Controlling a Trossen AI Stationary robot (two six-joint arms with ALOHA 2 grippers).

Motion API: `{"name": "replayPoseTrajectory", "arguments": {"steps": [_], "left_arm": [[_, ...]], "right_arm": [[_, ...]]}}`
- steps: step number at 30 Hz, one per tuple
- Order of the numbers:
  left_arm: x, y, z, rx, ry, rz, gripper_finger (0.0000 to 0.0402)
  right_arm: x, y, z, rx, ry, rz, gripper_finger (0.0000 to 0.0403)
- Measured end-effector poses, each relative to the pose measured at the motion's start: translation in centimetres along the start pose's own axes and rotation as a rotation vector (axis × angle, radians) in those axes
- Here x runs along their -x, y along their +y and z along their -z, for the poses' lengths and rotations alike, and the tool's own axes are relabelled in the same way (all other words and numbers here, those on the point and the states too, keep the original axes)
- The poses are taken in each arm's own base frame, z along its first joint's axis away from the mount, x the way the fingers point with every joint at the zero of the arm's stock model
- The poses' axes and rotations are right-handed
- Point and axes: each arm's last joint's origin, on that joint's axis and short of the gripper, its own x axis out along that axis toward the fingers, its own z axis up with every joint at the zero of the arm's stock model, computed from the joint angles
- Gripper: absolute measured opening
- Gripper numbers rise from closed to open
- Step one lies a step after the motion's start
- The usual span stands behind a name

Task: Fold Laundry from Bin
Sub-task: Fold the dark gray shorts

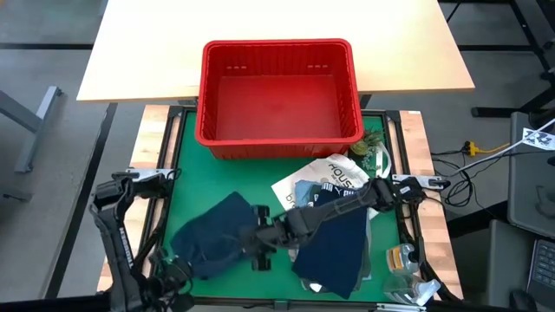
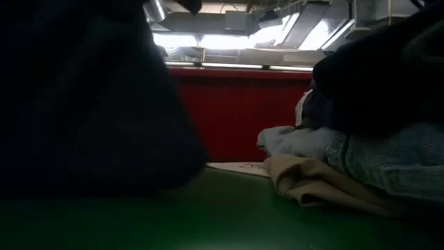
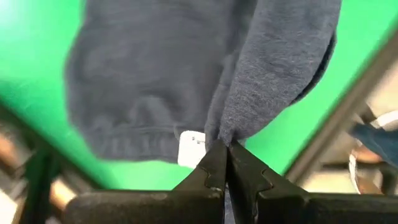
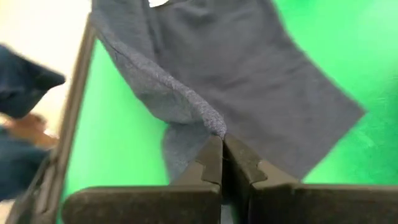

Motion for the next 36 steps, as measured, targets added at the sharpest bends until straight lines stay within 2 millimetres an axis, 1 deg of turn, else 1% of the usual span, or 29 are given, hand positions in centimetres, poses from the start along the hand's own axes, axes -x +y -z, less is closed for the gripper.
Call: {"name": "replayPoseTrajectory", "arguments": {"steps": [7,11,14,19,25,29,36], "left_arm": [[0.4,1.7,0.5,0.156,-0.038,-0.142,0.0],[-0.6,2.1,0.8,0.215,-0.011,-0.191,0.0],[-1.3,2.4,0.9,0.283,0.009,-0.244,0.0],[-1.7,2.5,0.6,0.336,-0.002,-0.264,0.0],[-2.1,2.3,-1.0,0.349,0.01,-0.272,0.0],[-1.1,2.8,-2.1,0.351,0.007,-0.228,0.0],[1.3,4.4,-4.0,0.31,0.015,-0.125,0.0]], "right_arm": [[-0.6,-4.3,-1.3,-0.072,-0.037,0.05,0.0002],[-0.8,-6.5,-1.7,-0.107,-0.038,0.076,0.0002],[-0.9,-7.8,-1.8,-0.136,-0.039,0.085,0.0002],[-1.0,-8.8,-1.9,-0.153,-0.036,0.078,0.0002],[-1.0,-9.1,-1.9,-0.152,-0.031,0.084,0.0002],[-1.0,-9.2,-1.9,-0.15,-0.026,0.085,0.0003],[-1.0,-9.4,-1.9,-0.15,-0.027,0.087,0.0003]]}}
